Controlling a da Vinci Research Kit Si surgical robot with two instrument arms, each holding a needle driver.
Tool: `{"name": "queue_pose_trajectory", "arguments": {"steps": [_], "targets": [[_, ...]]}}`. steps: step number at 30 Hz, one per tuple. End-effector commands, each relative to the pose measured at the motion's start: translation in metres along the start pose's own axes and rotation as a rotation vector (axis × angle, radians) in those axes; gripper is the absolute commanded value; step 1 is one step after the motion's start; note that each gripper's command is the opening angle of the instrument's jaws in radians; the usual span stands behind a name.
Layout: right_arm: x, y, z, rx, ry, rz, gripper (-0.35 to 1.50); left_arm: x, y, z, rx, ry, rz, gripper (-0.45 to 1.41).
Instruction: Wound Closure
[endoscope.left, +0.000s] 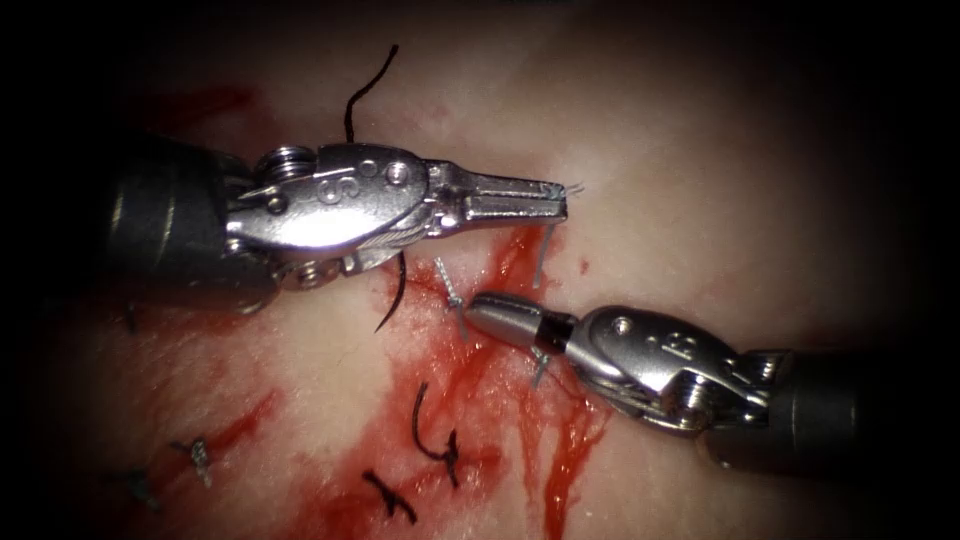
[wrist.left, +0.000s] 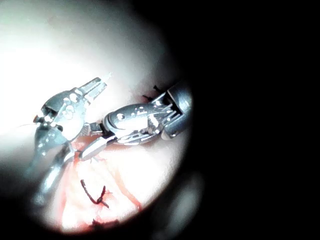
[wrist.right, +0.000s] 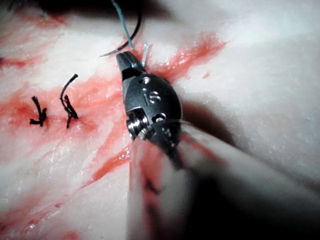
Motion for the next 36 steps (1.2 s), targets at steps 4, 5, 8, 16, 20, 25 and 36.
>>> {"name": "queue_pose_trajectory", "arguments": {"steps": [4,5,8,16,20,25,36], "targets": [[0.0011,0.0003,-0.0014,0.042,0.081,0.017,1.33,-0.0008,0.0002,-0.0039,0.078,-0.032,-0.033,-0.45],[0.0014,0.0004,-0.0020,0.047,0.101,0.023,1.33,-0.0012,0.0004,-0.0051,0.096,-0.050,-0.047,-0.45],[0.0028,0.0009,-0.0037,0.048,0.110,0.041,1.33,-0.0026,0.0006,-0.0071,0.091,-0.132,-0.069,-0.45],[0.0051,0.0031,-0.0052,0.008,0.157,0.073,1.35,-0.0081,0.0016,-0.0075,-0.045,-0.377,-0.098,-0.45],[0.0050,0.0031,-0.0051,0.003,0.163,0.073,1.40,-0.0097,0.0022,-0.0066,-0.063,-0.394,-0.082,-0.45],[0.0050,0.0029,-0.0051,0.003,0.162,0.073,1.43,-0.0097,0.0023,-0.0063,-0.077,-0.400,-0.114,-0.45],[0.0052,0.0023,-0.0048,0.000,0.163,0.075,1.46,-0.0097,0.0024,-0.0064,-0.071,-0.399,-0.111,-0.45]]}}
